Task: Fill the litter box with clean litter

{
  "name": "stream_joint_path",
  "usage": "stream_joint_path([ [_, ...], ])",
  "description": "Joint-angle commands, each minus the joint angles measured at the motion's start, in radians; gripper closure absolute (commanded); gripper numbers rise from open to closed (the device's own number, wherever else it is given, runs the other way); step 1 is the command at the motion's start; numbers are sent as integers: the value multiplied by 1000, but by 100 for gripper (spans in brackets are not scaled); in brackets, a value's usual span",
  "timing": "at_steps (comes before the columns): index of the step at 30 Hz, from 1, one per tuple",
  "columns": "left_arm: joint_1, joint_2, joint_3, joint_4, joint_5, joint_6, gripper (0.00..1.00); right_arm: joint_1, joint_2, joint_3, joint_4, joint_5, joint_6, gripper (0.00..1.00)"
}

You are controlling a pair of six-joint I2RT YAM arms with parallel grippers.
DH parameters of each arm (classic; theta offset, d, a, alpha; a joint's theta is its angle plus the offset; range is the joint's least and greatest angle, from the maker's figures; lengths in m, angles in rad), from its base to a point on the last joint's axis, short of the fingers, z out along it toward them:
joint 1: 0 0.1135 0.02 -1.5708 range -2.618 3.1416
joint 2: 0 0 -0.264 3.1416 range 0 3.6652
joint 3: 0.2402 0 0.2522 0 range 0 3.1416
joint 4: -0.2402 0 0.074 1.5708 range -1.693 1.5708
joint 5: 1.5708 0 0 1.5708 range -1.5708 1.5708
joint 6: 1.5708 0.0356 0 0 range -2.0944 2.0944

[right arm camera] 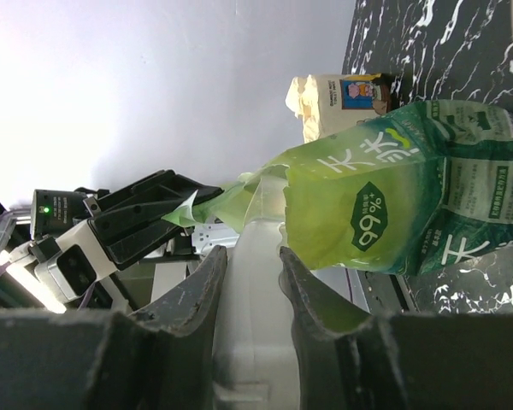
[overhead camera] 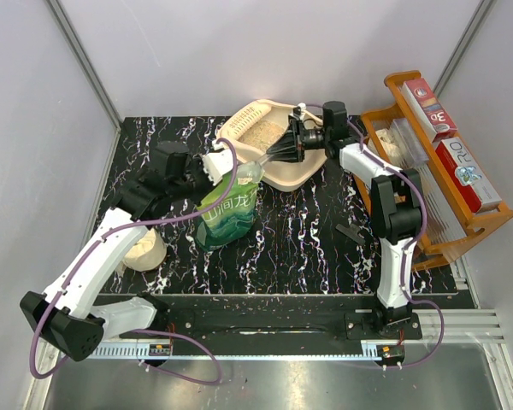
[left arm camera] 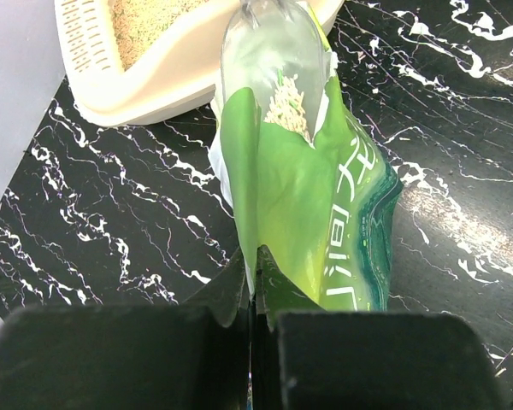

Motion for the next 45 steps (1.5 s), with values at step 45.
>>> stream_joint_path([
  [45, -1, -21, 31, 130, -78, 95, 100, -78, -79, -6, 59, -88, 81, 100],
])
